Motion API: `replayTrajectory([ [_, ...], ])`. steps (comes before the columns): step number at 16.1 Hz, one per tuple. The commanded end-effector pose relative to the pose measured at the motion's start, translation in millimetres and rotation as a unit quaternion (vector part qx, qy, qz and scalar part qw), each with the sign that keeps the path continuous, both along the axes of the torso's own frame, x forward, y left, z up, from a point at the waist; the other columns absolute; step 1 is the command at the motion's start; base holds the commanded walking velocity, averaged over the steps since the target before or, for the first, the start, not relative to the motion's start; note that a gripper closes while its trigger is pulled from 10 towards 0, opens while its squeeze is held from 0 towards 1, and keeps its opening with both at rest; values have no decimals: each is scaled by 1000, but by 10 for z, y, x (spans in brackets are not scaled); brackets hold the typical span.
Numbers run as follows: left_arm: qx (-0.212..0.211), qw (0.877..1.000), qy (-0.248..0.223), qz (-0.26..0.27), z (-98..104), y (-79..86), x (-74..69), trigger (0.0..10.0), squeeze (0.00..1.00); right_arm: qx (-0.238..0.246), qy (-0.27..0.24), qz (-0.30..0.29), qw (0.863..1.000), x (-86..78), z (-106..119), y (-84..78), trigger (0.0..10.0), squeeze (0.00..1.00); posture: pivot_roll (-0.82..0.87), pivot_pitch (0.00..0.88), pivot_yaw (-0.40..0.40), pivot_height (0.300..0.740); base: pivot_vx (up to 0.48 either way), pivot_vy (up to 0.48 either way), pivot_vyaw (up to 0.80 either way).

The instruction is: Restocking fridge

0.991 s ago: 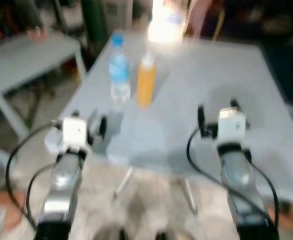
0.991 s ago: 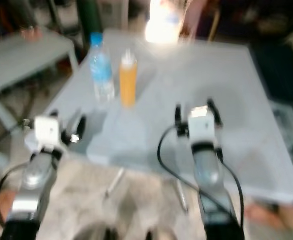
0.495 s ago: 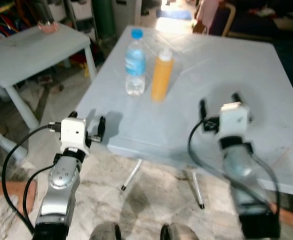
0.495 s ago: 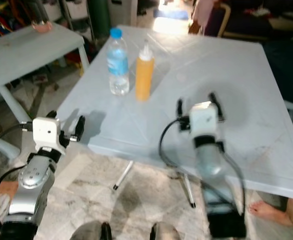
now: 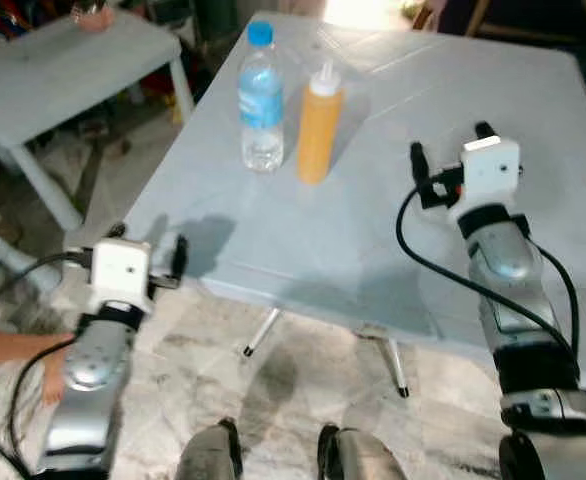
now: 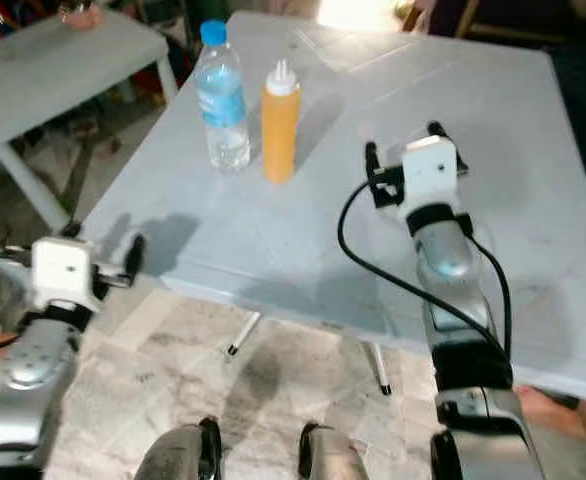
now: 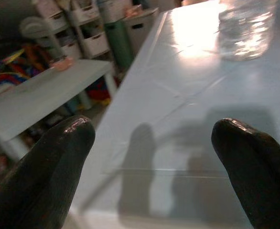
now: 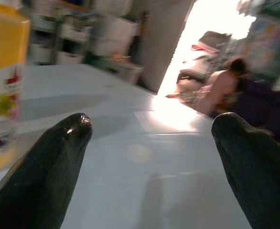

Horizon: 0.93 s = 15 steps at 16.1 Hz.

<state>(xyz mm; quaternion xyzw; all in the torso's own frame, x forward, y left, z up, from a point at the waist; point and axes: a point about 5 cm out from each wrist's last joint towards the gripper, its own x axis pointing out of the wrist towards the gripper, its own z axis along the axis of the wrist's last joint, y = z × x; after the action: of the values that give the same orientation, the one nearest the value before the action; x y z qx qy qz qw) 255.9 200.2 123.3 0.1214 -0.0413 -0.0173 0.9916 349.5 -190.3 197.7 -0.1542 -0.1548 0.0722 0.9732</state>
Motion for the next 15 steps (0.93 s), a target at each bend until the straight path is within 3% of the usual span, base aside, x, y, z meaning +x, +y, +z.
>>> replayTrajectory([
  [1, 15, 1000, 4, 18, 28, 113, -53, 10000, 0, 2, 0, 38, 999, 56, 62, 75, 10000, 0, 154, 253, 24, 740, 0, 0, 0],
  [4, 22, 1000, 9, 19, 68, 140, -126, 10000, 0, 4, -18, 85, 996, 177, 226, 260, 10000, 0, 186, 258, 27, 740, 0, 0, 0],
  [9, 25, 999, 17, 20, 108, 148, -160, 10000, 0, 8, -14, 182, 983, 134, 220, 488, 10000, 0, 195, 267, 38, 740, 0, 0, 0],
  [15, 25, 999, 29, 17, 93, 126, -176, 10000, 0, -5, -17, 195, 981, 213, 314, 447, 10000, 0, 194, 273, 34, 740, 0, 0, 0],
])
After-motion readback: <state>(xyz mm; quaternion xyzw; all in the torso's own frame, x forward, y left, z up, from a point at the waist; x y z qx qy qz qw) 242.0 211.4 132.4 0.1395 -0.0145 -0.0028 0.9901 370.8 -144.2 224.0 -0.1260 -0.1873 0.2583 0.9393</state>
